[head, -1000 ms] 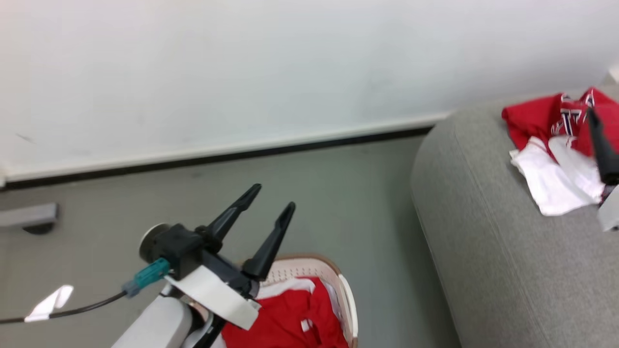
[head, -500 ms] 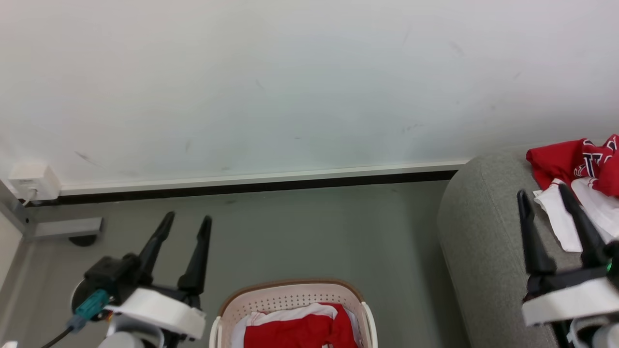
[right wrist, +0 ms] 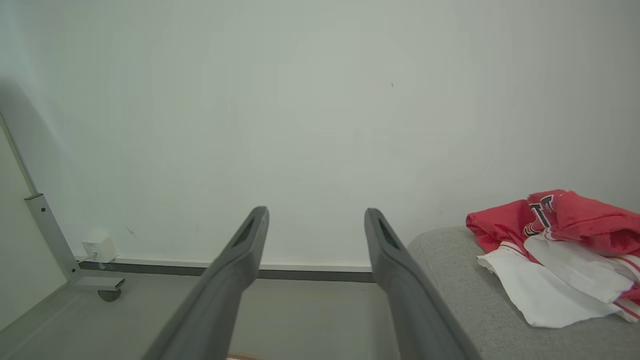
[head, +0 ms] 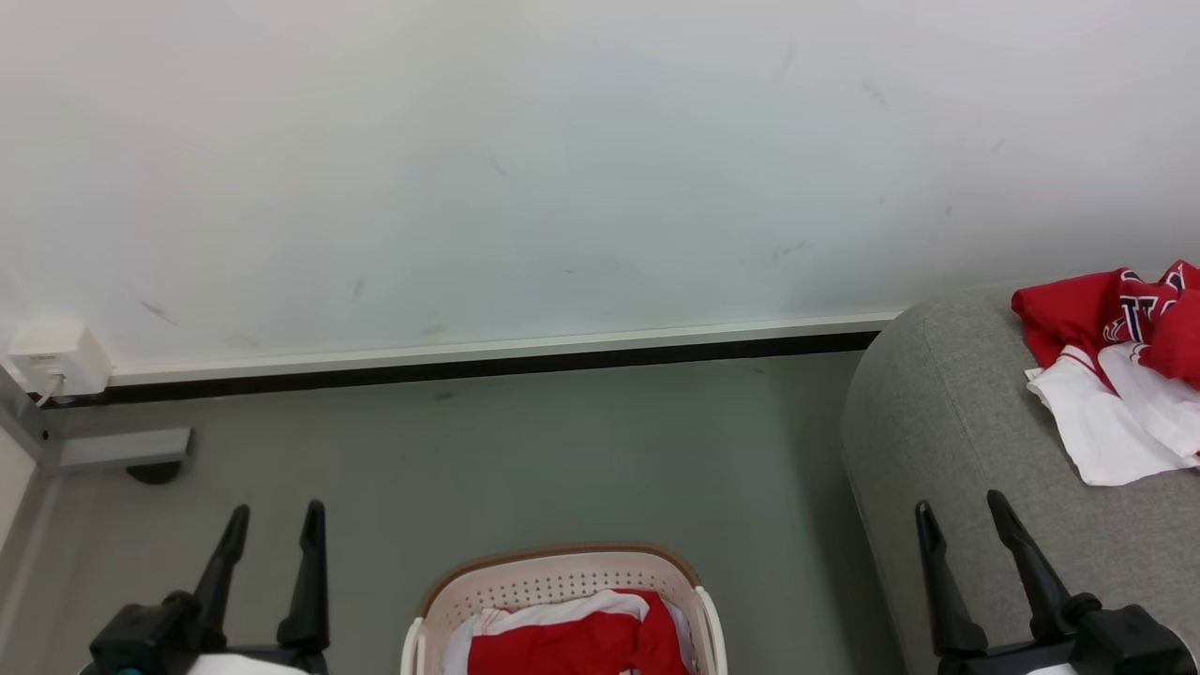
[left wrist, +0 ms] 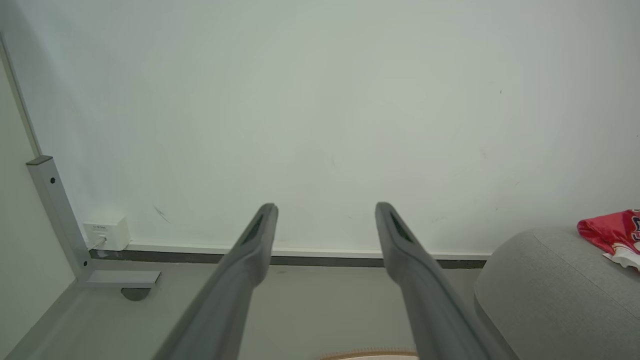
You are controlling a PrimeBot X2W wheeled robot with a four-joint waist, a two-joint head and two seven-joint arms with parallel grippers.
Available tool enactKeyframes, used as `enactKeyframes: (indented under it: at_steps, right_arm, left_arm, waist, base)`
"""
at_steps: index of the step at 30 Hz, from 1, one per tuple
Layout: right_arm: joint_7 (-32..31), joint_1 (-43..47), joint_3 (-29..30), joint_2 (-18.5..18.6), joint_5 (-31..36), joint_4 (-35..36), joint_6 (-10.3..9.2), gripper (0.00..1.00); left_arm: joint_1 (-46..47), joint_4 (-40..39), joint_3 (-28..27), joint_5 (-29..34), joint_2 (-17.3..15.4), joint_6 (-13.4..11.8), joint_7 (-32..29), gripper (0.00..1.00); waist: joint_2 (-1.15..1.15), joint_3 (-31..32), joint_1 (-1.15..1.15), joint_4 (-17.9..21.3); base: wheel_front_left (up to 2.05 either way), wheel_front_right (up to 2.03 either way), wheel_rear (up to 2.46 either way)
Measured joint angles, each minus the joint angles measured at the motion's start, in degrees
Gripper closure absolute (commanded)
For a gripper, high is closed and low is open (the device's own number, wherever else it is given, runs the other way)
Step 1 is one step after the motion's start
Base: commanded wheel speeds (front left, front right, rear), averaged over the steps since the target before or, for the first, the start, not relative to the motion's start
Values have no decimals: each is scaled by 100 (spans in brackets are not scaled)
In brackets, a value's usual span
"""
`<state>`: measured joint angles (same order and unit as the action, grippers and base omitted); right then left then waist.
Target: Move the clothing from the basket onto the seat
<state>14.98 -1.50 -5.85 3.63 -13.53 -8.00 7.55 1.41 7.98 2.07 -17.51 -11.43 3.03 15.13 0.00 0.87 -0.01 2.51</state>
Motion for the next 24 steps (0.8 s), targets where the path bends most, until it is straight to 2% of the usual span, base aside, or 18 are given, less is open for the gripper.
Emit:
enactKeyframes:
  at_steps: [8,24]
  right_arm:
    - [5,-18,-82,-55,37,20,0,0]
    - [7,-26,-135,-73,86,86,0,0]
  left_arm:
    - [-87,85,-330,342,333,232,0,0]
    - [-83,200,-592,594,555,411,-1,0]
  waist:
    - [0,15,0,22]
    - [0,-29,1,25]
  base:
    - [0,0,0]
    - [0,0,0]
